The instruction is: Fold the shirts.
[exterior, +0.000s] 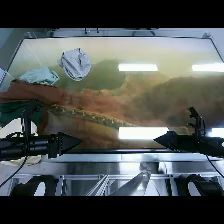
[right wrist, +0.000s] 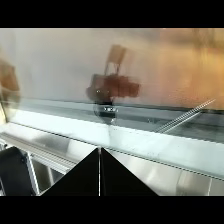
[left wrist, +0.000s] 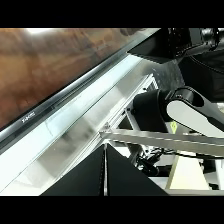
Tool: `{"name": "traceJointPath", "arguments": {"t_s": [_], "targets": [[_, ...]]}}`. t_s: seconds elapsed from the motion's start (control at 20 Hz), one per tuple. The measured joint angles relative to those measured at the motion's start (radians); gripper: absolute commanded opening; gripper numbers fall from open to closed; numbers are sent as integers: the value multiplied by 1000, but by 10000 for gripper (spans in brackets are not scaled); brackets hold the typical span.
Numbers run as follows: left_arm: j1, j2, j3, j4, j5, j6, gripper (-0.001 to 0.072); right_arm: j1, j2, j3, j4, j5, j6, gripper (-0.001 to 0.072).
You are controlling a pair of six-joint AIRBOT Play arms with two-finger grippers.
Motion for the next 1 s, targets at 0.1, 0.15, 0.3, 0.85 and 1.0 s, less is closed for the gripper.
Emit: {"name": "traceJointPath", "arguments": {"t_s": [0.1,0.15,0.3,0.85,1.0], "targets": [[0,0,0,0,0,0,21,0,0,0,0,0,0,15],[0,0,0,0,0,0,21,0,0,0,0,0,0,14],[0,0,0,0,0,0,21,0,0,0,0,0,0,14],[0,0,0,-10,14,0,21,0,0,0,5,-23,0,15],[0,0,0,-32,39,0,12,0,0,0,11,-26,0,15]]}}
